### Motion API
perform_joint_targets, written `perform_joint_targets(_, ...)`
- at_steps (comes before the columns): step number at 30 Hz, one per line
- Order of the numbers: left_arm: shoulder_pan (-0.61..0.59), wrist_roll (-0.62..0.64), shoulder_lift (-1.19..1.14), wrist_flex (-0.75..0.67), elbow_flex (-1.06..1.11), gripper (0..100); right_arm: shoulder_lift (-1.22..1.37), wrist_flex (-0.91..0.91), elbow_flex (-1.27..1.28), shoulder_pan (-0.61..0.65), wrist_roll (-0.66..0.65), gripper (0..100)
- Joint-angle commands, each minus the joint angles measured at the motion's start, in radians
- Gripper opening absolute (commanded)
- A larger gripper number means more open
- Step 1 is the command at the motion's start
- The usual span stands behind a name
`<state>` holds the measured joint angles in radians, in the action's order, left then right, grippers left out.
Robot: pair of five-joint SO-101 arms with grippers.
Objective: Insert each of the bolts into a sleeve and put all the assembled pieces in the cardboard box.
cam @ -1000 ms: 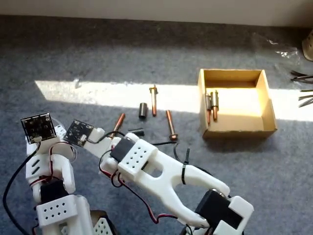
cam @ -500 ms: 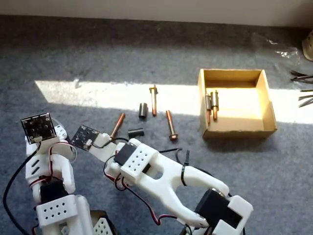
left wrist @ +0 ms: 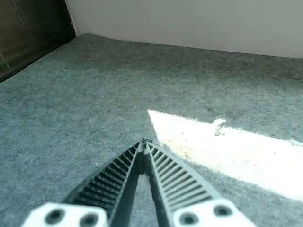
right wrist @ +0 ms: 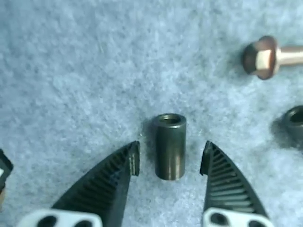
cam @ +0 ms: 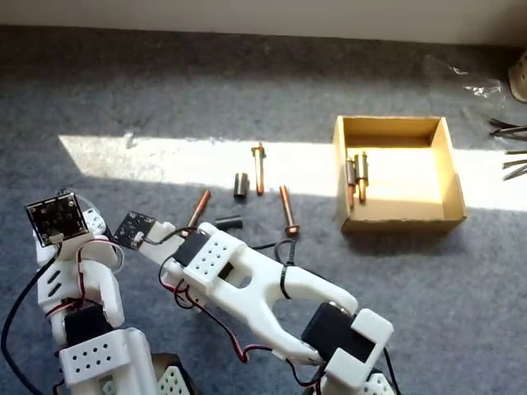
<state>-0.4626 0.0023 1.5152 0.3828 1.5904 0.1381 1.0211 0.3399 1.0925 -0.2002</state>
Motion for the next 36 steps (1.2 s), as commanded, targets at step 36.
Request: perform_joint_targets(36,-0.002,-0.002,0.001,-0.009,-0.007,1,0.085,0.044,-0.124,0.005,0.011,0.3)
